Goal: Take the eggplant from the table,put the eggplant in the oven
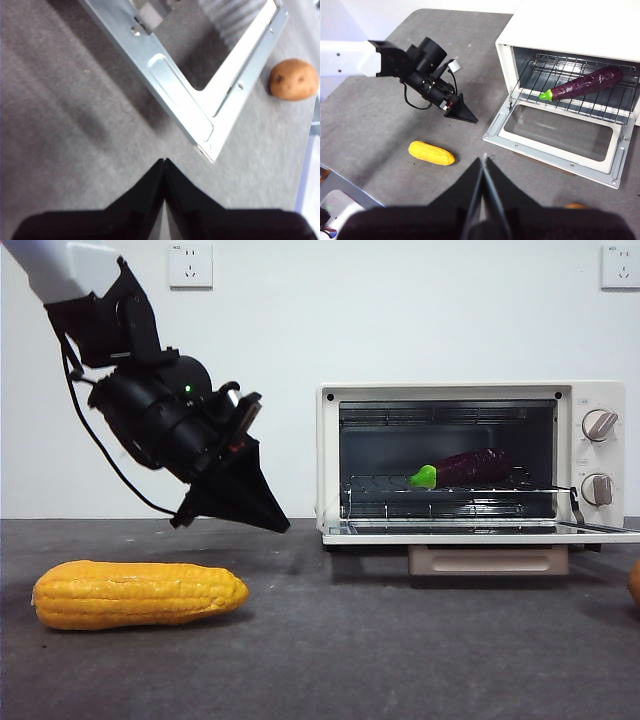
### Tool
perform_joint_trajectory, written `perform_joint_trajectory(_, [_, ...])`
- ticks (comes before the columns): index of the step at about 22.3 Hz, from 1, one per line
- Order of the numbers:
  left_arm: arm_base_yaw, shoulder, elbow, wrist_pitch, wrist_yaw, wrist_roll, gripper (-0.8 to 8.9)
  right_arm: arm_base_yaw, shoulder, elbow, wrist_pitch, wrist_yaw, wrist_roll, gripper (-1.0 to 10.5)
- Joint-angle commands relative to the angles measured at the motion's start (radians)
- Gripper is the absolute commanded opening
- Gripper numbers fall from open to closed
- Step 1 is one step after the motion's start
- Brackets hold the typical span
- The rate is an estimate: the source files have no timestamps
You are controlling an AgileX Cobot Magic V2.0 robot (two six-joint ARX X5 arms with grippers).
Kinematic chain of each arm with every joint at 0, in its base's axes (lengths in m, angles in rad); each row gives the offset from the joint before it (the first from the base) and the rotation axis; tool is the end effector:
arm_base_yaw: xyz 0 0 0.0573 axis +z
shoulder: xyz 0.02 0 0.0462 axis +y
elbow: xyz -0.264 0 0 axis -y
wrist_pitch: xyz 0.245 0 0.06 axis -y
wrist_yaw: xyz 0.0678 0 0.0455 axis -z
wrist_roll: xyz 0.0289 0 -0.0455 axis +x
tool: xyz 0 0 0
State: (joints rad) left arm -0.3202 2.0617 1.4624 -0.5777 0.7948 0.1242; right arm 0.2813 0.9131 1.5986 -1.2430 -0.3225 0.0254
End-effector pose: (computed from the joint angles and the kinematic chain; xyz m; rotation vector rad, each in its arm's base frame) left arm 0.3868 -0.1500 0.1664 -0.1916 1.1332 -1.0479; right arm 0.0850 0.0341 0.4636 0.0356 0.5732 0.5807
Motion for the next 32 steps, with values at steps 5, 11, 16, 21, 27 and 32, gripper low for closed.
perform_joint_trajectory(5, [-0.036,0.014,-0.059,0.097,0.02,-0.053,-0.05,0.001,-0.002,0.002,-0.005,-0.003,-0.012,-0.1])
perform_joint_trajectory(11, [-0.064,0.014,-0.061,0.163,0.02,-0.104,-0.06,0.001,-0.002,0.002,-0.015,-0.002,-0.019,-0.1])
perform_joint_trajectory(16, [-0.081,0.018,-0.061,0.179,0.016,-0.114,-0.06,0.001,-0.002,0.002,-0.015,-0.003,-0.019,-0.1])
perform_joint_trajectory(21, [-0.084,0.022,-0.061,0.172,0.005,-0.115,-0.06,0.001,-0.002,0.002,-0.016,-0.003,-0.02,-0.1])
perform_joint_trajectory(27, [-0.074,0.022,-0.061,0.122,-0.01,-0.095,-0.06,0.001,-0.002,0.002,-0.016,-0.003,-0.027,-0.1])
perform_joint_trajectory(32, [-0.055,0.022,-0.061,0.125,-0.01,-0.095,-0.06,0.001,-0.002,0.002,-0.015,-0.003,-0.027,-0.1])
